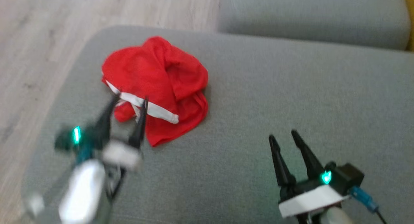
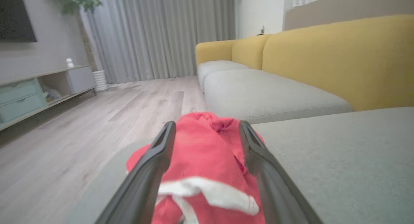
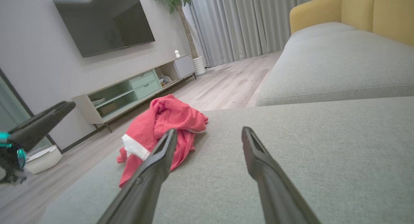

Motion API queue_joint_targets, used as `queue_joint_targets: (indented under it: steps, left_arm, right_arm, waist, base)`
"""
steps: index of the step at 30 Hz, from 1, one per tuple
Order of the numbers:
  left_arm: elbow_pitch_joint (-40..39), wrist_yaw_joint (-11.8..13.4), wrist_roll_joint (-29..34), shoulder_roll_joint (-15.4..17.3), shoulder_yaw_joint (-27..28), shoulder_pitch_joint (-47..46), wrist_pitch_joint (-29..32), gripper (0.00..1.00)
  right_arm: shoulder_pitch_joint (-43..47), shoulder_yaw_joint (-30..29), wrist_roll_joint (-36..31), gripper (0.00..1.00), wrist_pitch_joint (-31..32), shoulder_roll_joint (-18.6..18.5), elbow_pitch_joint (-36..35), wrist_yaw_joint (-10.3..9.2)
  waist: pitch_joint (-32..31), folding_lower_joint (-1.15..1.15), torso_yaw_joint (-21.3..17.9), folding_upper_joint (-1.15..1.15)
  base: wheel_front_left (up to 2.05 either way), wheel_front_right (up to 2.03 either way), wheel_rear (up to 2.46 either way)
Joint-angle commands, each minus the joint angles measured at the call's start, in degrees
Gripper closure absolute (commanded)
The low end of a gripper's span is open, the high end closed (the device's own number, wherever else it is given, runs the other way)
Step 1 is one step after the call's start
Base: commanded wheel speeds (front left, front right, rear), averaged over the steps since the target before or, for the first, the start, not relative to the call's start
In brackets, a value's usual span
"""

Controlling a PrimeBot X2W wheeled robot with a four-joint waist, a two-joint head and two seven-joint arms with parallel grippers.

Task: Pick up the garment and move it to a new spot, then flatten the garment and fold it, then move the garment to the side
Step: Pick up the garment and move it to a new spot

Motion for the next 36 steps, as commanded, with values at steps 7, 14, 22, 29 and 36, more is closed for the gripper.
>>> queue_joint_targets:
  steps: [7, 14, 22, 29, 36]
  left_arm:
    - [9.96, -1.43, -8.00, 8.52, -5.96, -26.19, 15.55, 0.00]
    - [21.77, -1.46, -20.79, 13.42, -13.42, -39.16, 24.89, 0.00]
    - [30.10, -1.46, -25.38, 14.91, -16.44, -41.56, 26.84, 0.00]
    - [30.79, -1.47, -29.10, 14.82, -19.47, -42.29, 21.52, 1.00]
    - [26.01, -1.47, -30.75, 13.91, -20.74, -46.08, 4.83, 1.00]
  right_arm:
    - [-6.75, 2.49, -1.34, 0.00, -0.62, -0.38, -3.46, -0.04]
    - [-10.16, 4.82, -2.11, 0.00, -0.62, -0.38, -3.39, -0.04]
    - [-10.91, 5.01, -1.82, 0.00, -0.62, -0.38, -3.02, -0.04]
    - [-10.91, 4.83, -1.66, 0.00, -0.62, -0.38, -2.67, -0.04]
    - [-10.23, 5.15, -1.35, 0.00, -0.62, -0.38, -2.17, -0.04]
  waist:
    - [8.73, 0.00, -5.29, 0.00]
    - [13.38, 0.00, -8.60, 0.00]
    - [13.84, 0.00, -10.40, 0.00]
    - [12.81, 0.00, -10.74, 0.00]
    - [9.90, 0.00, -10.74, 0.00]
  base:
    - [0.00, 0.00, 0.00]
    - [0.00, 0.00, 0.00]
    - [0.00, 0.00, 0.00]
    - [0.00, 0.00, 0.00]
    - [0.00, 0.00, 0.00]
